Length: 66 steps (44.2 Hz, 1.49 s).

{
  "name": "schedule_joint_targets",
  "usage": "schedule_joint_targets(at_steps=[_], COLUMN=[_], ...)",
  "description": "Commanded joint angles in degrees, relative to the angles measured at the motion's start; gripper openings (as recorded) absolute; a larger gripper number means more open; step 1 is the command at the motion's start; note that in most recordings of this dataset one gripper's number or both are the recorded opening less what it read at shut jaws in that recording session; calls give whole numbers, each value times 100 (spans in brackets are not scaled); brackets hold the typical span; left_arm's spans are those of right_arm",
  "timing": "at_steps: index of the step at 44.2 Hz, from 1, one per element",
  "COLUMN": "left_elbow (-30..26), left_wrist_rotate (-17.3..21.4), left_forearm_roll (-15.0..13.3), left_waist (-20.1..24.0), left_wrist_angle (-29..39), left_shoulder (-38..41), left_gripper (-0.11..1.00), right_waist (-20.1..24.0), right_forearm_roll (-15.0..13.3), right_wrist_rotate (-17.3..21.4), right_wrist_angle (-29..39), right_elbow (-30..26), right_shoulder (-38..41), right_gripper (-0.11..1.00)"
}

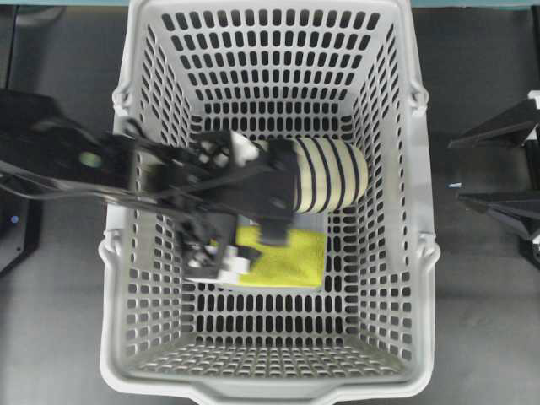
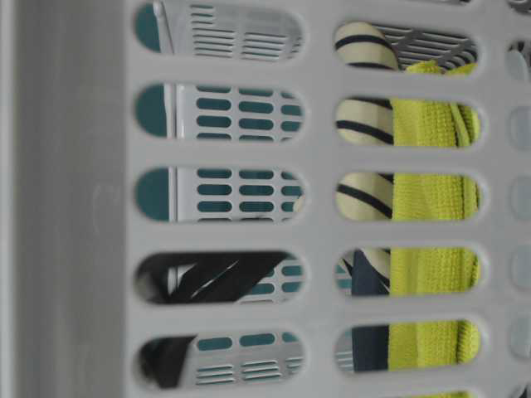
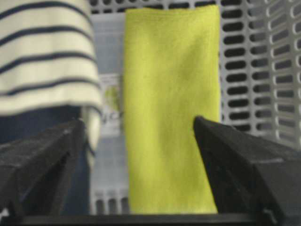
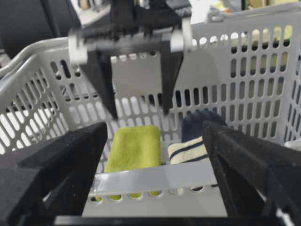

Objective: Pick up the yellow cloth from the shopping basket with the left arm.

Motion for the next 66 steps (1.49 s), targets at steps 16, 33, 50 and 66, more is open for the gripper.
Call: schedule_joint_targets(at_steps=[16,33,50,66], left_elbow=[-272,-193,-1424,-3630], left_wrist_rotate=[-26,79,70,26], left_forearm_roll=[18,18,18,18], left_waist=[-193,-193,-193,-211], left_wrist_angle=[439,431,1494,3630], left_shoulder=[1090,1020,492,396], left_gripper=[85,42,14,14], right_waist=[-9,-88,-88,-132], right_forearm_roll=[18,18,9,18], right_wrist_rotate=[18,18,26,26], right_wrist_angle=[-18,-9,-9,-9], right_elbow=[-97,-62,-44,-35], right_shoulder=[-62,-79,-79,-97], right_gripper=[75,75,75,75])
